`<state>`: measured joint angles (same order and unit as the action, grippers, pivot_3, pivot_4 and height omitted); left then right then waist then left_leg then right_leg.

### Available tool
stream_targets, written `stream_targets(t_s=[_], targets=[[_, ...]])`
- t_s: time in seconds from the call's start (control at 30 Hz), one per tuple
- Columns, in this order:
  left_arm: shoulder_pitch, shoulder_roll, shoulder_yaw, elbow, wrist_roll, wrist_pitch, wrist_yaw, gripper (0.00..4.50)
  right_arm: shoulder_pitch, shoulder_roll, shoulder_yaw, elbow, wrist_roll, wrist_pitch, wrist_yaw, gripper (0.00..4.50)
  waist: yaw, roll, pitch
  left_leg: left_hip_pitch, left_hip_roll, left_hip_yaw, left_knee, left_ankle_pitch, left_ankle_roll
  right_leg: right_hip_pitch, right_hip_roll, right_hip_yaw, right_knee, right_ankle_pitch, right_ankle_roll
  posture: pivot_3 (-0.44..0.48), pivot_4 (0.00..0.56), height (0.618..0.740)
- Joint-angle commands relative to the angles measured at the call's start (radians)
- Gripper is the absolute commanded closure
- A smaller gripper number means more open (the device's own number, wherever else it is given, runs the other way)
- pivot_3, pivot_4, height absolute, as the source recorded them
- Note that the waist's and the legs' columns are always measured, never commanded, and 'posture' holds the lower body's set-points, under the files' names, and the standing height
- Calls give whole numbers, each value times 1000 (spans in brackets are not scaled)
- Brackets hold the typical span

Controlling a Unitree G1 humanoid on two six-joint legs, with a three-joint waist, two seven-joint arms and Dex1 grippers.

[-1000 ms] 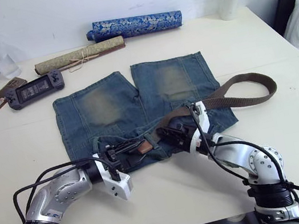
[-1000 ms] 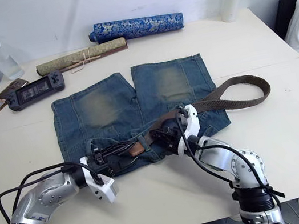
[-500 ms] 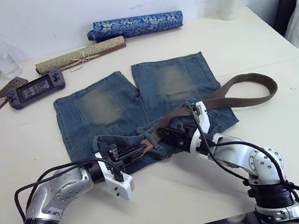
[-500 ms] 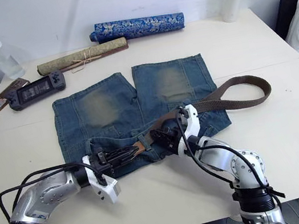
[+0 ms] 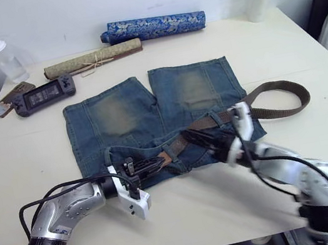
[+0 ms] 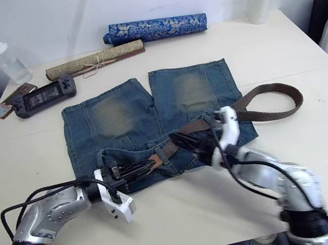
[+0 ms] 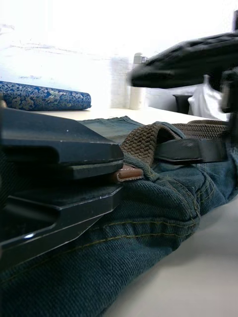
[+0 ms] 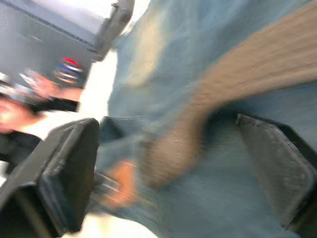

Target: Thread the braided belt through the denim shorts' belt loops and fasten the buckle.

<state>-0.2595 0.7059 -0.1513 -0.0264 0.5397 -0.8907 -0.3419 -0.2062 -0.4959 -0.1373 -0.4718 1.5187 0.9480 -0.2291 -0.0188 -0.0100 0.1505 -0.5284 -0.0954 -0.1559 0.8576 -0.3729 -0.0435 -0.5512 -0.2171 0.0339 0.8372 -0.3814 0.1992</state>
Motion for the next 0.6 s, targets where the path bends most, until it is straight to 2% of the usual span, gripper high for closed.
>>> stream_targets(t_s=[0.03,0.17,0.33,0.47,0.57,0.6], targets=[[-4,4,2,-17,-7,4,5,4500,29,-160,-27,-108,-210,-20,169,40,0,-1,0,1,0,0,0,0,0,1,0,0,-1,0,1,0,150,637],[-7,4,-1,-15,-9,8,6,4500,50,-283,53,-127,-482,-95,304,40,-7,-1,-1,3,2,1,-2,0,0,1,0,-1,-2,0,1,0,150,637],[-7,5,-4,-18,-14,10,6,4500,39,-295,148,-91,-700,-90,294,40,-2,-1,0,1,1,1,-1,0,0,1,-1,-1,-3,1,1,0,150,637],[-9,5,-4,-21,-17,12,4,4500,49,-283,186,-73,-782,-41,302,40,5,-1,0,1,1,1,-1,0,0,1,-1,-1,-3,1,2,0,150,637],[-12,3,-5,-22,-18,15,5,4500,55,-259,193,-64,-800,7,301,788,12,-4,-2,2,2,1,-1,0,0,1,-1,-1,-3,1,2,0,150,637],[-13,3,-6,-22,-18,16,5,4500,57,-257,196,-64,-808,20,304,1192,15,-5,-2,2,2,1,-1,0,0,2,-1,-1,-3,1,2,0,150,637]])
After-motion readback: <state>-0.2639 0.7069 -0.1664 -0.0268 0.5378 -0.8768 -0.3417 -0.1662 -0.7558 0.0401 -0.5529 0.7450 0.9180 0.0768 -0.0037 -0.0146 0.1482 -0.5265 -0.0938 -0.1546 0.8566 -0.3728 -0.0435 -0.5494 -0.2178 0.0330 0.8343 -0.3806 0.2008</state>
